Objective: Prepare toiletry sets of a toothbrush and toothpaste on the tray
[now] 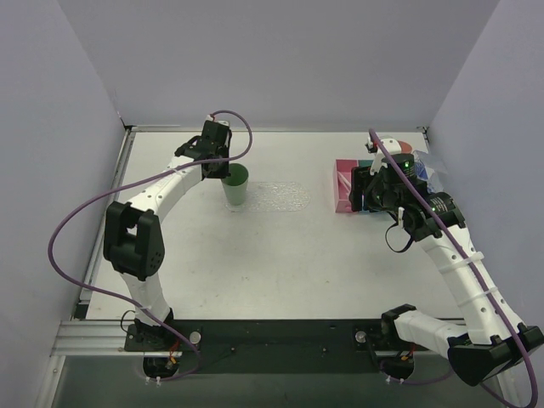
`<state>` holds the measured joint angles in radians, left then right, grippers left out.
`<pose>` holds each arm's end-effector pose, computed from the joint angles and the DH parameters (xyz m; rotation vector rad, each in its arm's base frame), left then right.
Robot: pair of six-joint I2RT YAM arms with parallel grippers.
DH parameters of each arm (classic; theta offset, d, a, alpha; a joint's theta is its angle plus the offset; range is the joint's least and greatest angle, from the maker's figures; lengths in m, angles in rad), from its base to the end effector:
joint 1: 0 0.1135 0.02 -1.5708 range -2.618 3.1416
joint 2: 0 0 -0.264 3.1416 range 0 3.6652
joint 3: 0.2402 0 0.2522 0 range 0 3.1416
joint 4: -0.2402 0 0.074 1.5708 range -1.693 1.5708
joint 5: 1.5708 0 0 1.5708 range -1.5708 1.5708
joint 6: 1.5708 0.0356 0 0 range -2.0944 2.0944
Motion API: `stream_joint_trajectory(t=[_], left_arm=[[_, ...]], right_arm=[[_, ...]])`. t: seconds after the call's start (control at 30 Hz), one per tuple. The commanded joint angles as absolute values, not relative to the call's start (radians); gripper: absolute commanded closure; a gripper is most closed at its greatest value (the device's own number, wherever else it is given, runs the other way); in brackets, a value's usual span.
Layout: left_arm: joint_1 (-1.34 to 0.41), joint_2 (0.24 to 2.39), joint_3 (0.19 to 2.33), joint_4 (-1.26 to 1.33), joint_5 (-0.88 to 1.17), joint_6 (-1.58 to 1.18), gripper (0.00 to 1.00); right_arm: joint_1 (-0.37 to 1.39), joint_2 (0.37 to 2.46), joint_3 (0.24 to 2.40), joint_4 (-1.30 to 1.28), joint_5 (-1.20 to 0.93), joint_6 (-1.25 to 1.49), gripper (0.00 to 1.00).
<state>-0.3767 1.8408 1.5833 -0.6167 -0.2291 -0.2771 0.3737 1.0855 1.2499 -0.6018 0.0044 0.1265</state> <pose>0.3864 -0.1442 0.2802 0.0194 2.4143 -0.0184 0.2123 0.0831 0.3999 -0.2465 2.0071 0.3142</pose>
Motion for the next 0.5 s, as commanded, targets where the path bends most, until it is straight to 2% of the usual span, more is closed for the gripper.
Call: stream_joint_trajectory(t=[0.0,0.47], left_arm=[[-0.365,1.848,1.585,-0.555,-0.239,-0.27,1.0],[-0.356,1.879,1.58,-0.551,-0.224,-0.265,1.0]], right_arm=[[0.374,1.089,1.241,-0.591,0.017,0.117,0.43],[0.374,1.086,1.236,-0.589,0.021,0.112,0.41]])
